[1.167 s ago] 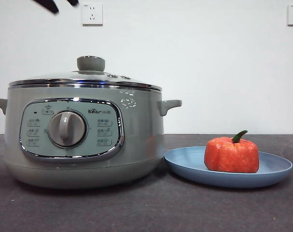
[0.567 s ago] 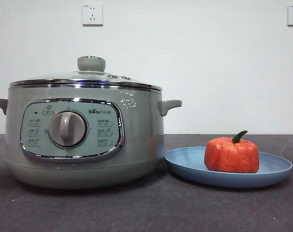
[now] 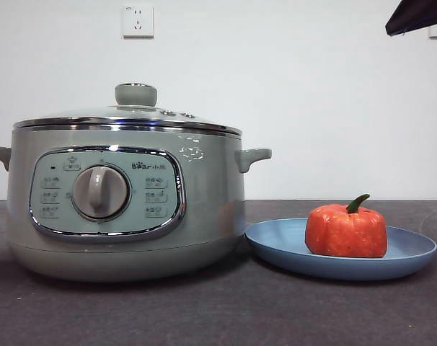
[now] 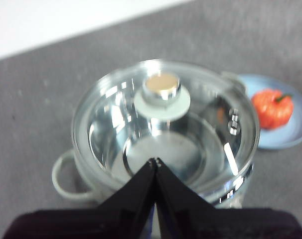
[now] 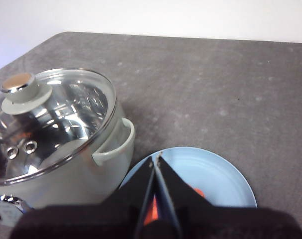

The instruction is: Take the pumpkin out from the steamer,put the pumpkin in the blue plate,close the lid

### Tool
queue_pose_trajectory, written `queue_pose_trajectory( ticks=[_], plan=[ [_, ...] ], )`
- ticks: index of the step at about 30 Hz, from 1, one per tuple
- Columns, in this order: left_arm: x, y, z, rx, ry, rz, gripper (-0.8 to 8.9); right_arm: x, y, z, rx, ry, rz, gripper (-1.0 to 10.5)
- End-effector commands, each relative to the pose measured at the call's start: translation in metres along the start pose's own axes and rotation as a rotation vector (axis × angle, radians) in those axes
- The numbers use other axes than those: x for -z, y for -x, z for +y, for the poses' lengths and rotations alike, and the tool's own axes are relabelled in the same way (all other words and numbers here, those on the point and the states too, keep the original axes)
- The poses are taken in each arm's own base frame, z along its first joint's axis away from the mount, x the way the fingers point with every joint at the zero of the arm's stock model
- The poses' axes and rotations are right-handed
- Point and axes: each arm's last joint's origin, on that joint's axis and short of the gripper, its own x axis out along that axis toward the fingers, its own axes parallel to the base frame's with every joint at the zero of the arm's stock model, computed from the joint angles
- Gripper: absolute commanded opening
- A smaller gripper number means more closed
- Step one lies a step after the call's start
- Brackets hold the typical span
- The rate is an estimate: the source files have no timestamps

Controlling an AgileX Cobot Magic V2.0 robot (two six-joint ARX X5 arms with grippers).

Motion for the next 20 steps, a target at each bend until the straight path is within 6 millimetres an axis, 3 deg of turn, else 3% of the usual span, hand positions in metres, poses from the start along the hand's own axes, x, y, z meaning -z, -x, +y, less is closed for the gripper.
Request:
queue_pose_trajectory(
  ticks=[1,13,20],
  plan=[
    [0.001,-0.003,-0.001,0.005,-0.01,0.016,-0.03,0.002,-0.001,0.0,0.001,-0.012,-0.001,-0.2],
    [0.002,-0.001,0.0,0.0,-0.009,0.013,-0.03,0.002,0.0,0.0,0.002,-0.012,0.001,-0.2],
    [0.011,0.039,0.007,-0.071,0.032,-0.104,-0.03,0.002,0.0,0.0,0.002,-0.012,0.001,-0.2]
  ],
)
